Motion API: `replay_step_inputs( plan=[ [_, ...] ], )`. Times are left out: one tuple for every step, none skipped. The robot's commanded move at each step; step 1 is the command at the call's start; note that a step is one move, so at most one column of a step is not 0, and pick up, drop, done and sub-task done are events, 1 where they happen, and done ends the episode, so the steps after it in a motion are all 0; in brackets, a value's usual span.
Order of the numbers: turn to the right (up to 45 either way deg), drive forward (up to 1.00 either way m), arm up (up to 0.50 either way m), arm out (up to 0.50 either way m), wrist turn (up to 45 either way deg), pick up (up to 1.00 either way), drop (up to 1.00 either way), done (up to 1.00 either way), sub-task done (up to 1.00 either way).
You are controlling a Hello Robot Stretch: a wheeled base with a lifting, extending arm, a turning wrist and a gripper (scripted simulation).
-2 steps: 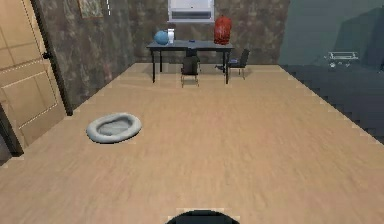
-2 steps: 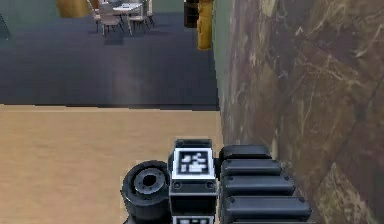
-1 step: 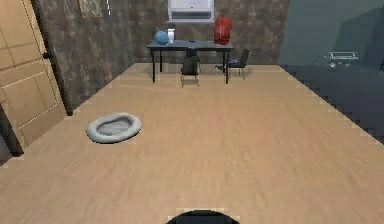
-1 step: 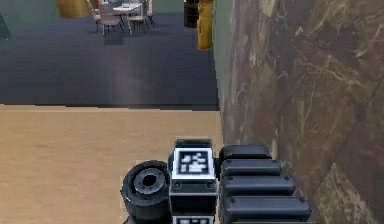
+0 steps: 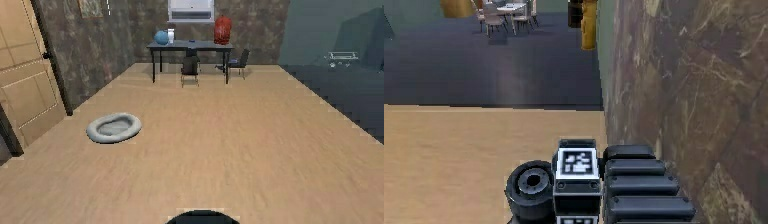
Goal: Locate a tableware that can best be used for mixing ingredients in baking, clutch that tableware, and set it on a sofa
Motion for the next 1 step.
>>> replay_step_inputs(
  plan=[
    [-42.0,0.0,0.0,0.0,0.0,0.0,0.0,0.0,0.0]
  ],
)
